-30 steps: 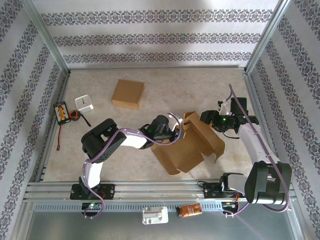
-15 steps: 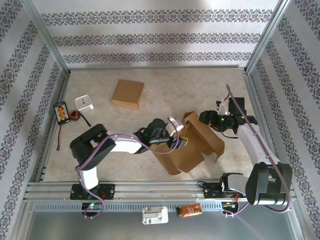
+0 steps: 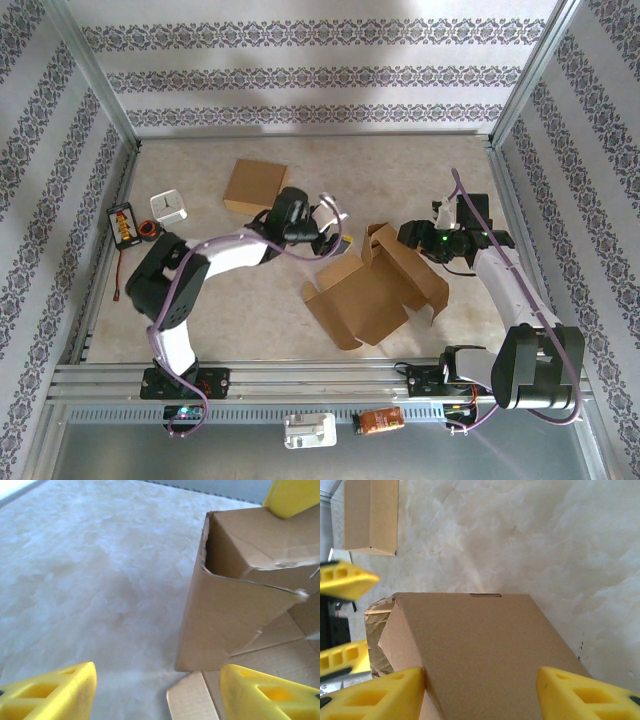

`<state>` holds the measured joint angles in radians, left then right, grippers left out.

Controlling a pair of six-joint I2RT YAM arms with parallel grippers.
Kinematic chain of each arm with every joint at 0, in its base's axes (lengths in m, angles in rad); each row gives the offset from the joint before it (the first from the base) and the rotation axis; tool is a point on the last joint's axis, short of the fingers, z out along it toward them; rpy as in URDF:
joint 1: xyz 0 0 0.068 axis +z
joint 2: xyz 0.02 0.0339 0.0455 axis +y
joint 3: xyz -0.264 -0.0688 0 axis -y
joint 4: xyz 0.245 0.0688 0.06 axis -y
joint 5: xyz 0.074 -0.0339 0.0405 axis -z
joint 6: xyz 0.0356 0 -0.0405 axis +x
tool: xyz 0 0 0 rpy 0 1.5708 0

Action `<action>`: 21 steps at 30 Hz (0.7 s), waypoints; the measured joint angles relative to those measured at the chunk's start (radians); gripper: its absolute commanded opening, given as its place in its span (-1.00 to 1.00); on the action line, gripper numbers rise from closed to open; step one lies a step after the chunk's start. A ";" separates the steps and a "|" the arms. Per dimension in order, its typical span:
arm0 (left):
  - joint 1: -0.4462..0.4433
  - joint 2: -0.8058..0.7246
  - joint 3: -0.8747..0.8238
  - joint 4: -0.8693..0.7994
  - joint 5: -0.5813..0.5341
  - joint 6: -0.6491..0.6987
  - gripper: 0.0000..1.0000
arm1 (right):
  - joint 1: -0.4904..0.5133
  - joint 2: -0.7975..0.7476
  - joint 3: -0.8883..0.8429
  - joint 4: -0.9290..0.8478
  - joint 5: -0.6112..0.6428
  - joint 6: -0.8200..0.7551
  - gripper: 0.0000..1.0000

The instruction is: Fold the paper box

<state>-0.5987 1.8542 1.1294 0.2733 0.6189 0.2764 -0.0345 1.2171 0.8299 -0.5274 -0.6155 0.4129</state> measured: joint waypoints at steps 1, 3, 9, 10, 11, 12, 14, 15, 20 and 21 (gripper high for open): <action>0.004 0.030 0.042 -0.033 0.029 0.023 0.32 | 0.000 0.002 0.002 -0.002 0.000 0.000 0.21; 0.003 0.096 0.129 -0.107 0.107 0.072 0.34 | 0.000 0.005 0.005 -0.003 -0.003 0.000 0.22; 0.003 0.209 0.228 -0.180 0.264 0.113 0.36 | 0.000 0.017 0.011 -0.006 -0.005 0.000 0.22; 0.003 0.218 0.231 -0.180 0.280 0.113 0.36 | 0.000 0.020 0.013 -0.006 -0.007 0.000 0.22; 0.003 0.227 0.233 -0.179 0.296 0.110 0.36 | 0.000 0.023 0.015 -0.006 -0.008 0.000 0.22; 0.003 0.235 0.234 -0.180 0.307 0.106 0.34 | 0.001 0.027 0.018 -0.006 -0.011 0.000 0.22; 0.003 0.250 0.243 -0.175 0.322 0.095 0.31 | 0.005 0.032 0.021 -0.006 -0.013 0.000 0.22; 0.003 0.262 0.251 -0.169 0.325 0.084 0.30 | 0.010 0.035 0.023 -0.006 -0.014 0.000 0.22; -0.003 0.307 0.280 -0.143 0.341 0.043 0.24 | 0.013 0.044 0.029 -0.006 -0.015 0.000 0.22; -0.005 0.311 0.283 -0.140 0.343 0.036 0.19 | 0.013 0.045 0.031 -0.006 -0.015 0.000 0.21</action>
<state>-0.6037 2.1651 1.4128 0.1333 0.9615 0.3126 -0.0212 1.2625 0.8608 -0.5335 -0.6304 0.4126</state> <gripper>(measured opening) 0.624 0.610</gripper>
